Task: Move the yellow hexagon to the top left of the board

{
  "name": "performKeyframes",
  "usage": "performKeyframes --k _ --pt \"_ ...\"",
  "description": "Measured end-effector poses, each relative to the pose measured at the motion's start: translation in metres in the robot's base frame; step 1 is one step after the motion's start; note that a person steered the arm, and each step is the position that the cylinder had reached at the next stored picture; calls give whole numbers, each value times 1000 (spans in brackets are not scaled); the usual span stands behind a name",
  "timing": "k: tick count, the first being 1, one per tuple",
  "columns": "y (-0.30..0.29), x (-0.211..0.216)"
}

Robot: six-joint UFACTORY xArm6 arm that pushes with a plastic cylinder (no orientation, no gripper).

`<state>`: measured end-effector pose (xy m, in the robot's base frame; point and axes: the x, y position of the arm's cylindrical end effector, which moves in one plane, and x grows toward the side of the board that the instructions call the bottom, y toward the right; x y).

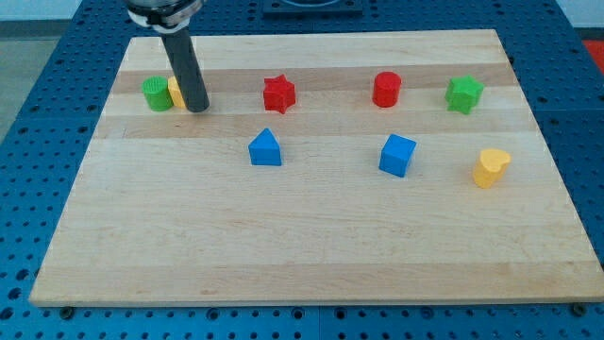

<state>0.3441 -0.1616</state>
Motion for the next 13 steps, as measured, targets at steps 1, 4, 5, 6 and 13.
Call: performKeyframes --k 1,4,5,6,13 --pt "10 15" --pt "-25 -54" --pt "-34 -79" --pt "-29 -73" --pt "-134 -87"
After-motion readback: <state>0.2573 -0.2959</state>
